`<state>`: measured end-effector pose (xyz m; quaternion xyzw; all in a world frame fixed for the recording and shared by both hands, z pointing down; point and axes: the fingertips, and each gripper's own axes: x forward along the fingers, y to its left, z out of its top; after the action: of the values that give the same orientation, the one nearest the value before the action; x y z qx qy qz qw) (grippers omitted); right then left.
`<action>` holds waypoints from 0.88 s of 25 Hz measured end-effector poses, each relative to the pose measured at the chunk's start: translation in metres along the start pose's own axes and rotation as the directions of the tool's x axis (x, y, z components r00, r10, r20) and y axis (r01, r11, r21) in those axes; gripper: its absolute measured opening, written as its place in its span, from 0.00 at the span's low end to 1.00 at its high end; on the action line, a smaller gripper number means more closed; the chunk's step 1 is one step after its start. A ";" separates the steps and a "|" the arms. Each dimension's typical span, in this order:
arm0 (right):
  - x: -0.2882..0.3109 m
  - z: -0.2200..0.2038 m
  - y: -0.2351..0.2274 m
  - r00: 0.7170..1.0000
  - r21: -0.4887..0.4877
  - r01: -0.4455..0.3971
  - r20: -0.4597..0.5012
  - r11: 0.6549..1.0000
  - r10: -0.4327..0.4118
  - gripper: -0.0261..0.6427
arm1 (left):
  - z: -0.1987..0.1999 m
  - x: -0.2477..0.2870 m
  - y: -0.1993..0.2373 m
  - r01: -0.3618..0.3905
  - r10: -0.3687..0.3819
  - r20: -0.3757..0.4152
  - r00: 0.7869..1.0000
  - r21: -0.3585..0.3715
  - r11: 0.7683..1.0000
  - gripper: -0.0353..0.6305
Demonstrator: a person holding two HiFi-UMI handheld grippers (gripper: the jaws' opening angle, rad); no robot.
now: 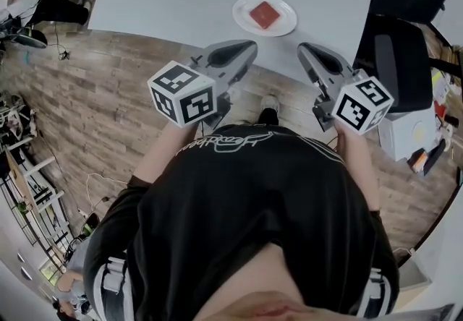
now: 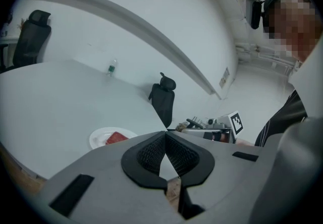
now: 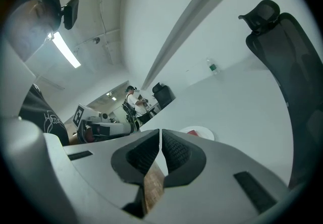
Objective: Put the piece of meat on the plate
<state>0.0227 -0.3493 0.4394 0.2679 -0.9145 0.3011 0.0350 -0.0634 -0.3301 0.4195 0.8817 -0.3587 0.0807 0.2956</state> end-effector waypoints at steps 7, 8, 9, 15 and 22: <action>-0.021 -0.004 0.047 0.999 -0.083 0.035 0.025 0.996 -0.033 0.07 | -0.004 -0.025 -0.042 0.058 -0.057 -0.006 0.998 0.097 0.994 0.06; -0.025 -0.008 0.060 0.999 -0.095 0.040 0.033 0.995 -0.037 0.07 | -0.009 -0.034 -0.048 0.061 -0.061 -0.003 0.998 0.107 0.992 0.06; -0.028 -0.012 0.072 0.998 -0.105 0.042 0.040 0.994 -0.038 0.07 | -0.013 -0.045 -0.054 0.065 -0.066 0.002 0.998 0.110 0.992 0.06; -0.036 -0.025 0.143 0.998 -0.142 0.024 0.069 0.990 -0.015 0.07 | -0.017 -0.109 -0.083 0.092 -0.100 0.068 0.993 0.119 0.989 0.06; -0.046 -0.045 0.232 0.994 -0.213 0.027 0.107 0.977 -0.004 0.07 | -0.038 -0.192 -0.115 0.113 -0.134 0.117 0.984 0.169 0.979 0.06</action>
<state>-0.0611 -0.1451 0.3419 0.2853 -0.9400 0.1862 0.0176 -0.1224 -0.1308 0.3293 0.9268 -0.3135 0.0342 0.2040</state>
